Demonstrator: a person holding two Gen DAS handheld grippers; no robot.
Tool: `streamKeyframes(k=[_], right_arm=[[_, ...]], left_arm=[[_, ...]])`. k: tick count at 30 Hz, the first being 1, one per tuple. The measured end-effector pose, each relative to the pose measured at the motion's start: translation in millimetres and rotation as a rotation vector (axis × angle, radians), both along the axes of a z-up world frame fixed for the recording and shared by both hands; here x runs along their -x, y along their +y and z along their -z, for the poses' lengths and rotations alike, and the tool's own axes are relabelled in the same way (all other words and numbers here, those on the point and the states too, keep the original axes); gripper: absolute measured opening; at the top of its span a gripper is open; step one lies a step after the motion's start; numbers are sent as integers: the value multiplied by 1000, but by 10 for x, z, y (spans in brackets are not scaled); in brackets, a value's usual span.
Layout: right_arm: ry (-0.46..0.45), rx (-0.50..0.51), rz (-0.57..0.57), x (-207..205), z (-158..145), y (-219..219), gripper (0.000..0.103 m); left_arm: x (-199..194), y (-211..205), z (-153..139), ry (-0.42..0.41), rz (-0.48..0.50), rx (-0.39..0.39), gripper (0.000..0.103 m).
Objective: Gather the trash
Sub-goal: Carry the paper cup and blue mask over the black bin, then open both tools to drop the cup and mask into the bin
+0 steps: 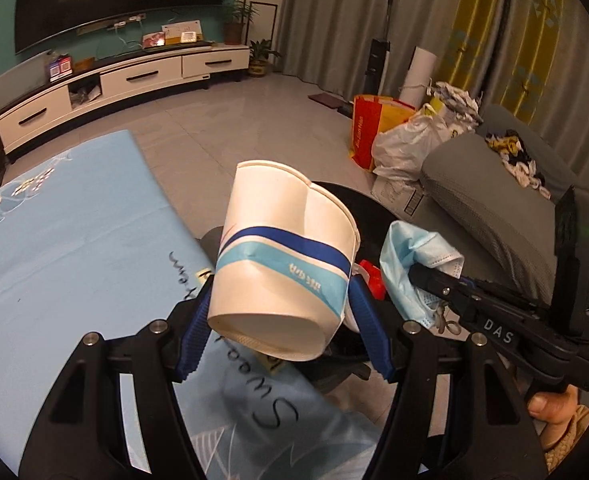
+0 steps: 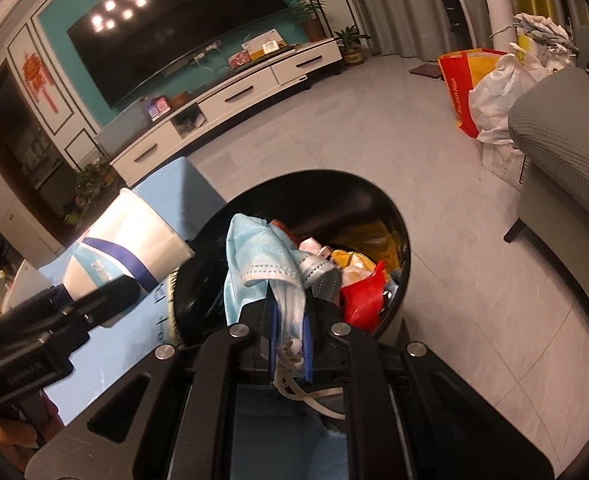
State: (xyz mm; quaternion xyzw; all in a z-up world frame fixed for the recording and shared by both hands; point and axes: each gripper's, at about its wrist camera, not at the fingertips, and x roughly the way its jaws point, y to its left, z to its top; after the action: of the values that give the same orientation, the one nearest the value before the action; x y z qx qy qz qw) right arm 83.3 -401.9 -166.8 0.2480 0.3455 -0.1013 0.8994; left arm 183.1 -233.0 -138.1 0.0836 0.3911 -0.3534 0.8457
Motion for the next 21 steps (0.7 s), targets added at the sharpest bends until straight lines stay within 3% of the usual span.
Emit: streamKeyframes(k=[9,14,16,21], right_arm=[[50,-15,35,-283,204,-204,16],[52,-24,52,-266,212,-232,42],[52,-28,57,-244,187,-240,48],[56,-24,68,-147,77,-241,59]], left_arm=[[-195,-385,286,36,37,-72,66],[-220,-434,331,42,28,-80,68],[-218,-427,317,42,16,-80,79],[-189,-314,218,44,-20,-78,87]])
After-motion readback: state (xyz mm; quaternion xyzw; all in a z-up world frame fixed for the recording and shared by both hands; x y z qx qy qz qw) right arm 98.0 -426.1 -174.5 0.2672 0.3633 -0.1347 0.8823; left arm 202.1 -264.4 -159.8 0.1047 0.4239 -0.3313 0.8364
